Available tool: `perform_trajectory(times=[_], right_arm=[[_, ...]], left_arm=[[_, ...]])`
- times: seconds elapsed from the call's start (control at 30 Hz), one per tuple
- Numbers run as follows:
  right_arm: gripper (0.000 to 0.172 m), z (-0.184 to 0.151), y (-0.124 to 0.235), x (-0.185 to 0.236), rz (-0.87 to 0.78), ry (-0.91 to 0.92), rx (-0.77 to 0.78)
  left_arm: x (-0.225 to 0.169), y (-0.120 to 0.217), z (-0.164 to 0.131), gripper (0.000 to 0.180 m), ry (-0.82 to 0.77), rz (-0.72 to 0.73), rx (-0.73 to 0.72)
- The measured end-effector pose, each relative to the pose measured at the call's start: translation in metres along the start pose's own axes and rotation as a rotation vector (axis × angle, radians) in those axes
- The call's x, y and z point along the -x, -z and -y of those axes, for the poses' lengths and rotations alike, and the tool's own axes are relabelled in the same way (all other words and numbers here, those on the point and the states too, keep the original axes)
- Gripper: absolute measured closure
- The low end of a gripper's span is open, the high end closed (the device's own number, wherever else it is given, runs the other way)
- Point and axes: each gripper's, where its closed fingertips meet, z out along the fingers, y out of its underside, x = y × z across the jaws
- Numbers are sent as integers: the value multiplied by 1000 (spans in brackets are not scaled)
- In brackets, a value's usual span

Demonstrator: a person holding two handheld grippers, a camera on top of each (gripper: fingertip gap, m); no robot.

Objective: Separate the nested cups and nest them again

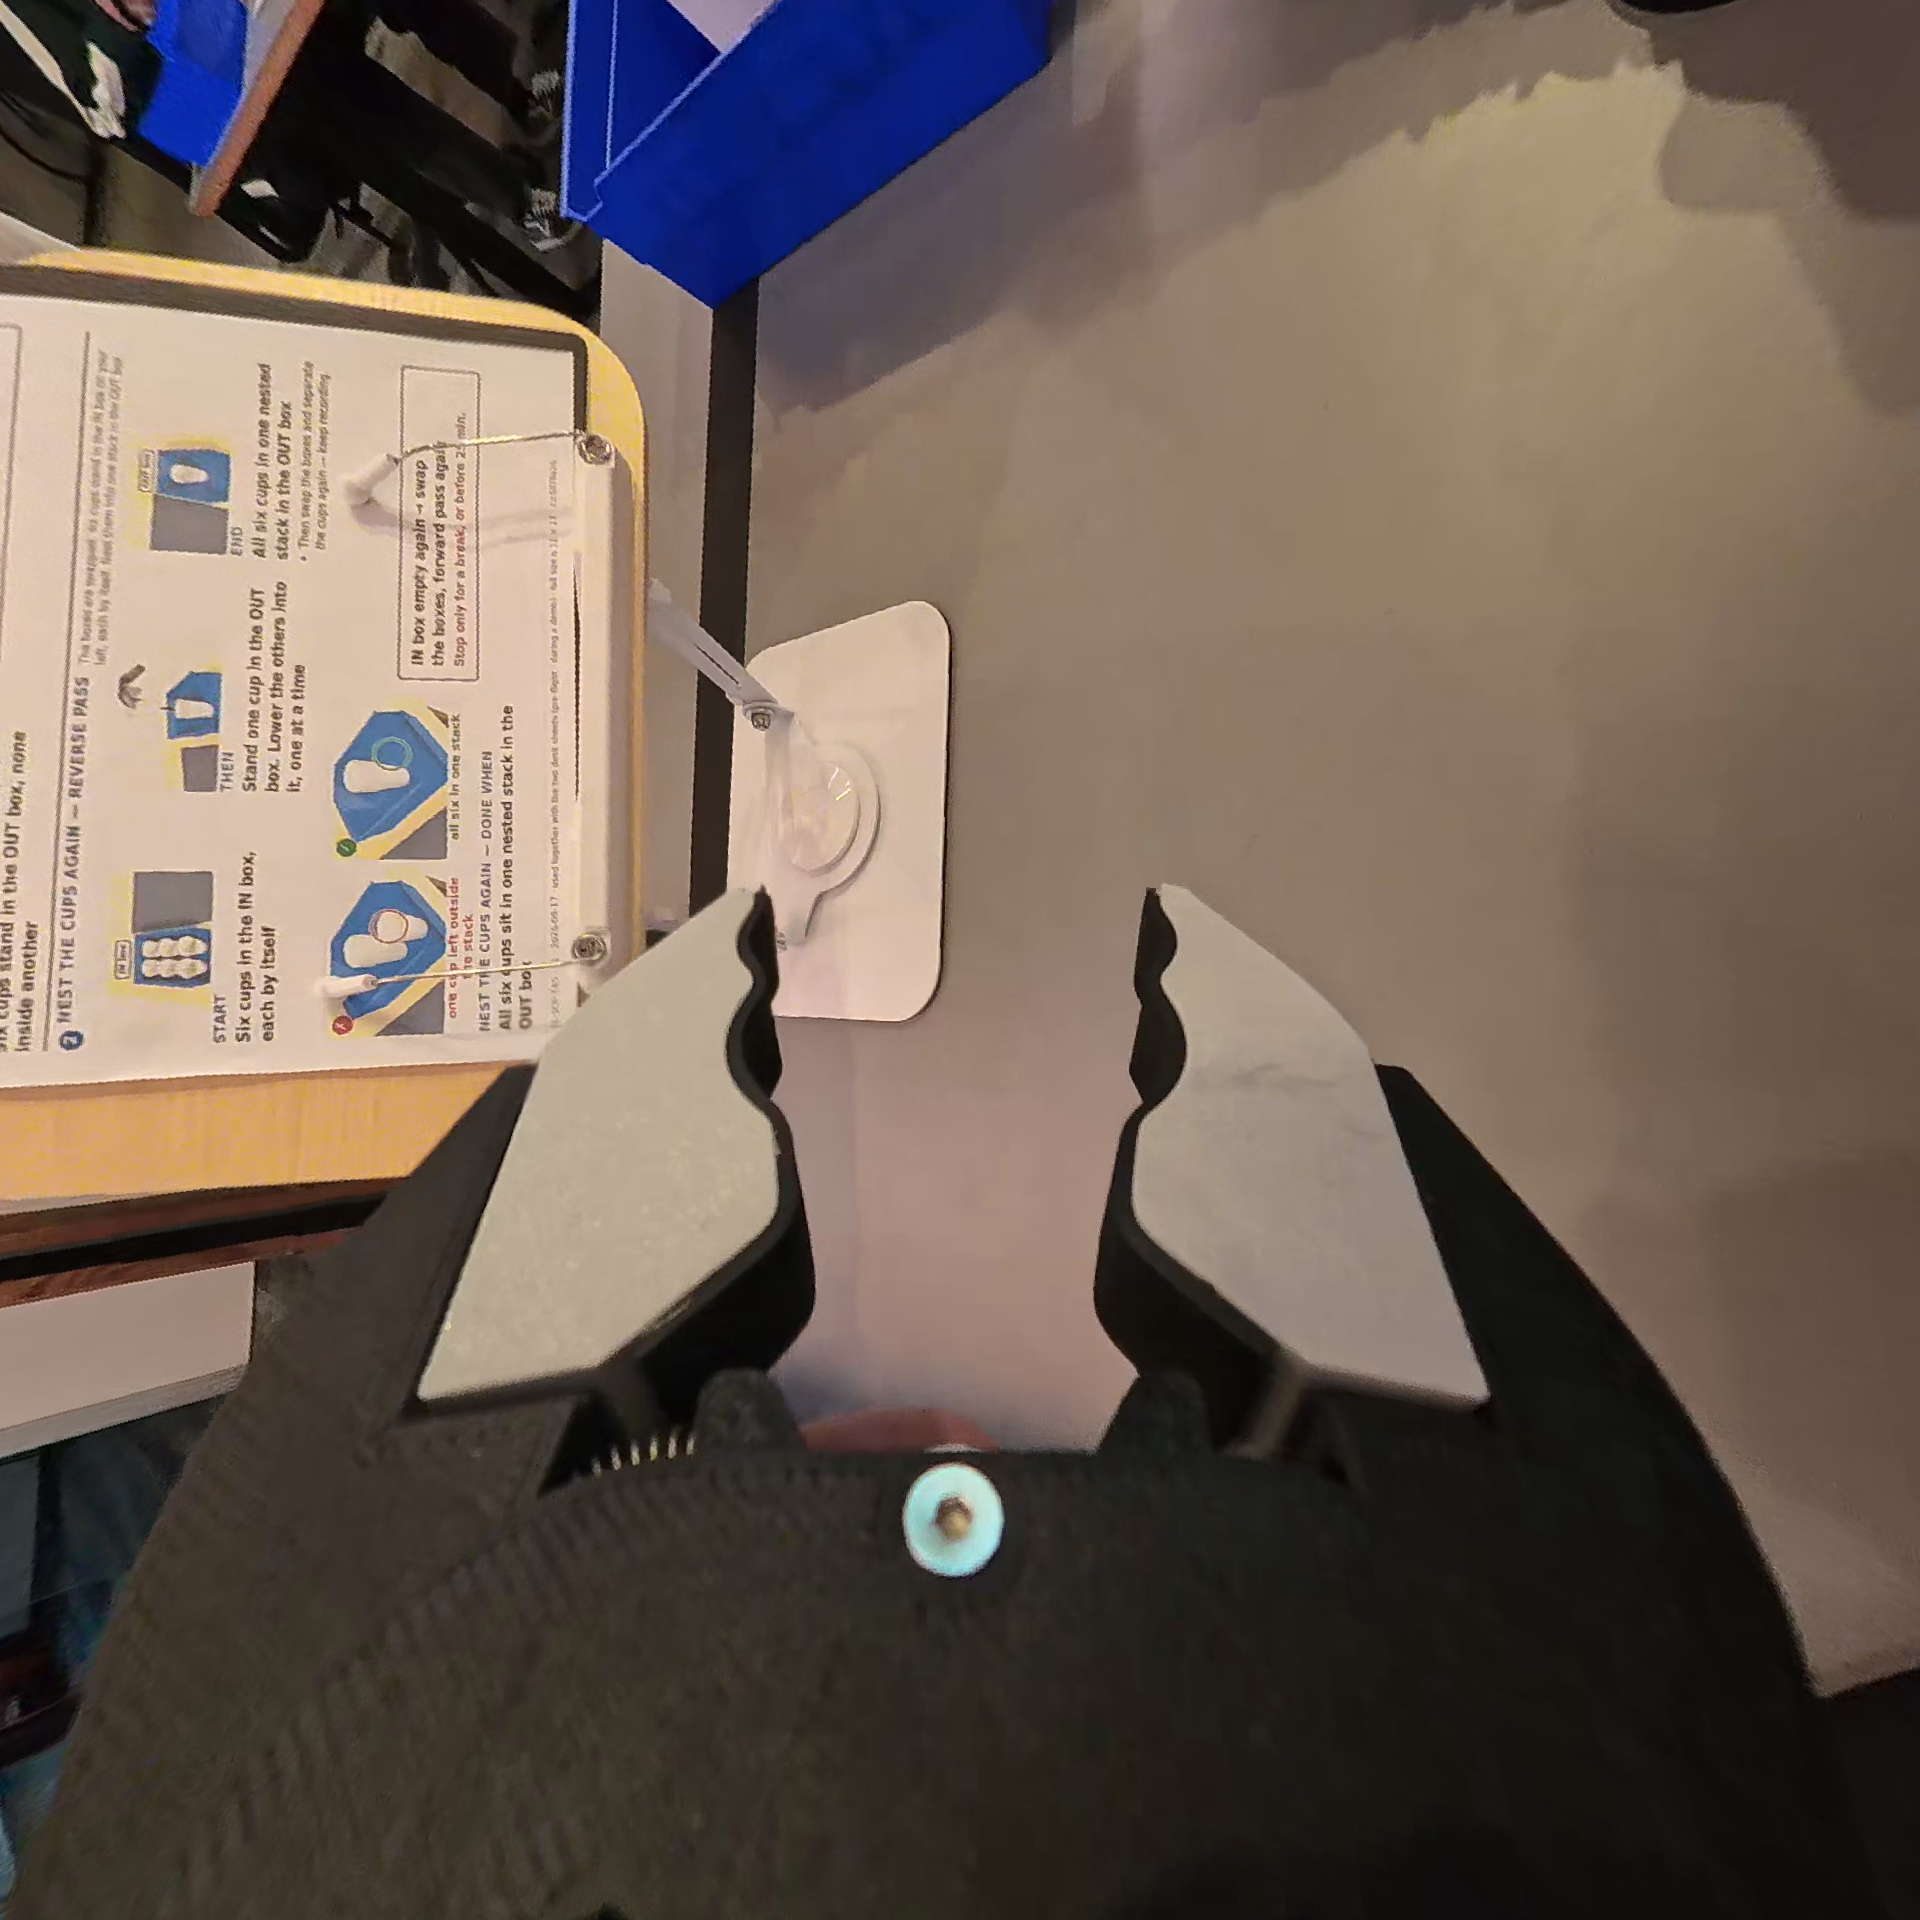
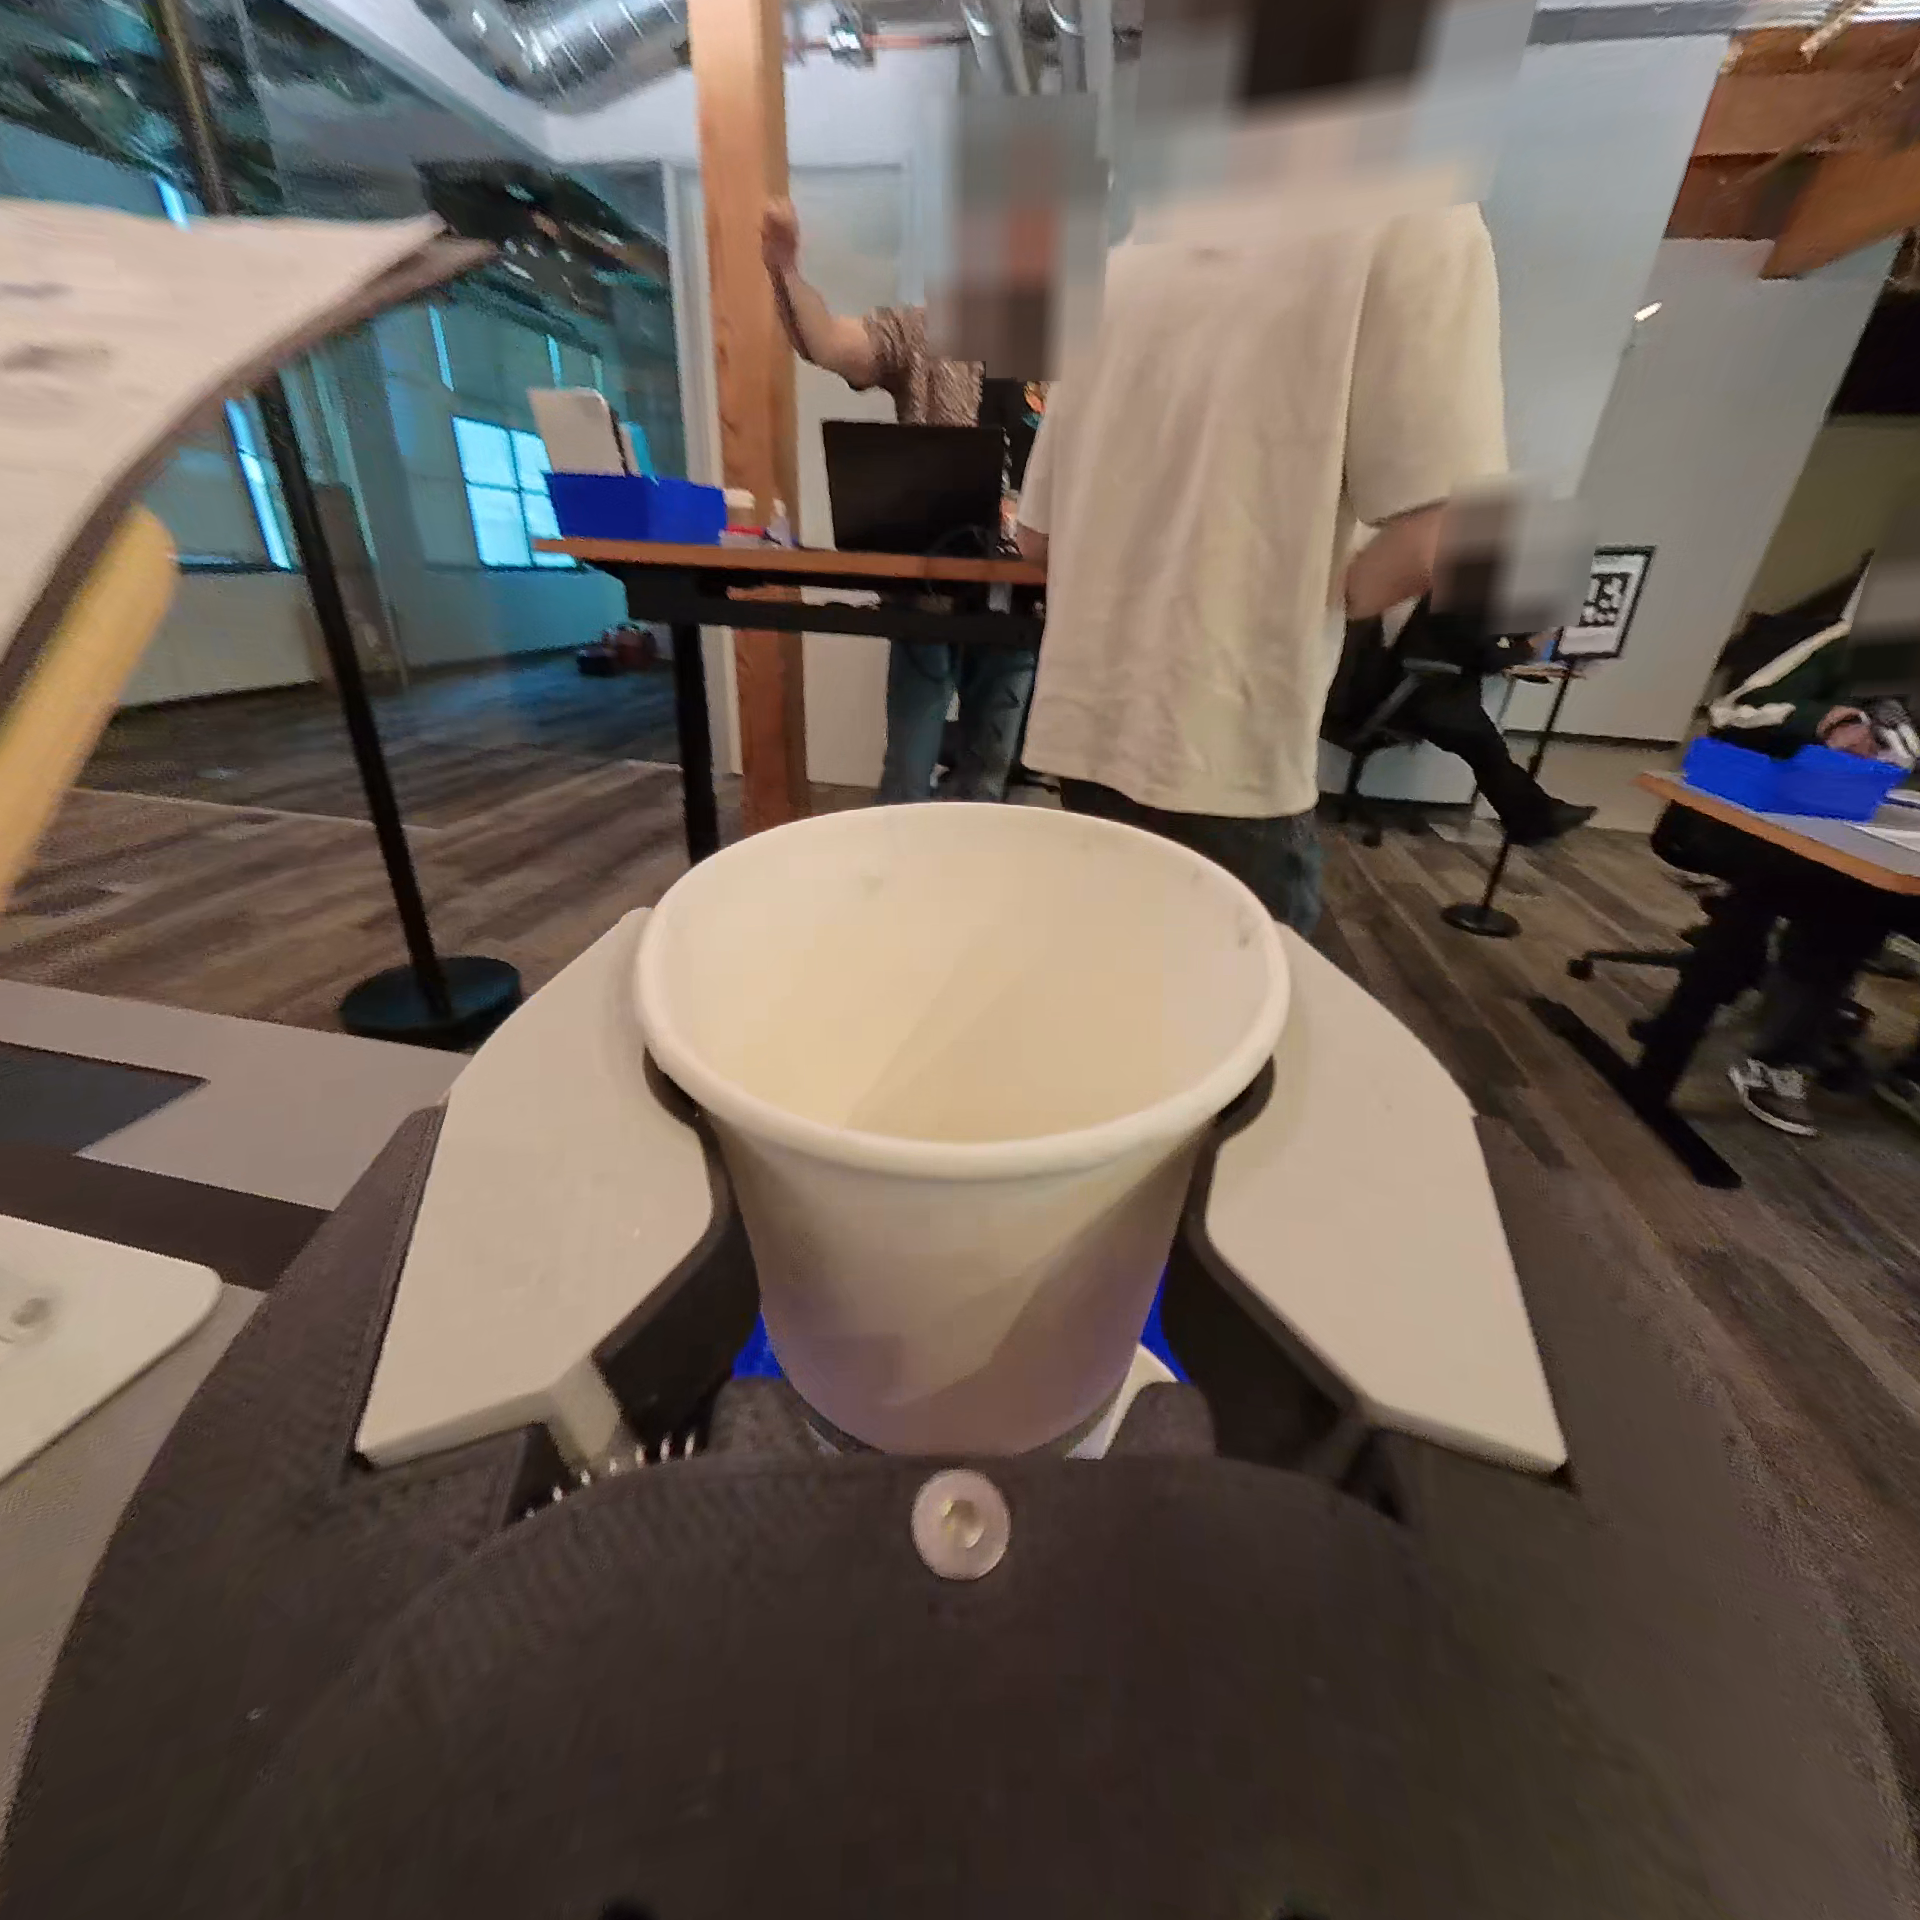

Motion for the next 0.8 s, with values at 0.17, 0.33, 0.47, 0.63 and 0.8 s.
perform_trajectory(times=[0.17,0.33,0.47,0.63,0.8], right_arm=[[72,-42,-11,-12,-45,-42,80],[72,-50,-11,-21,-87,-51,85],[71,-55,-15,-18,-90,-30,109],[65,-74,-16,-23,-114,-53,186],[52,-73,-14,-24,-114,-68,217]], left_arm=[[-2,0,-10,115,15,3,20],[0,2,-13,115,15,7,29],[0,0,-14,115,10,3,36],[-1,0,-15,114,9,-2,45],[-2,2,-18,114,10,-4,60]])
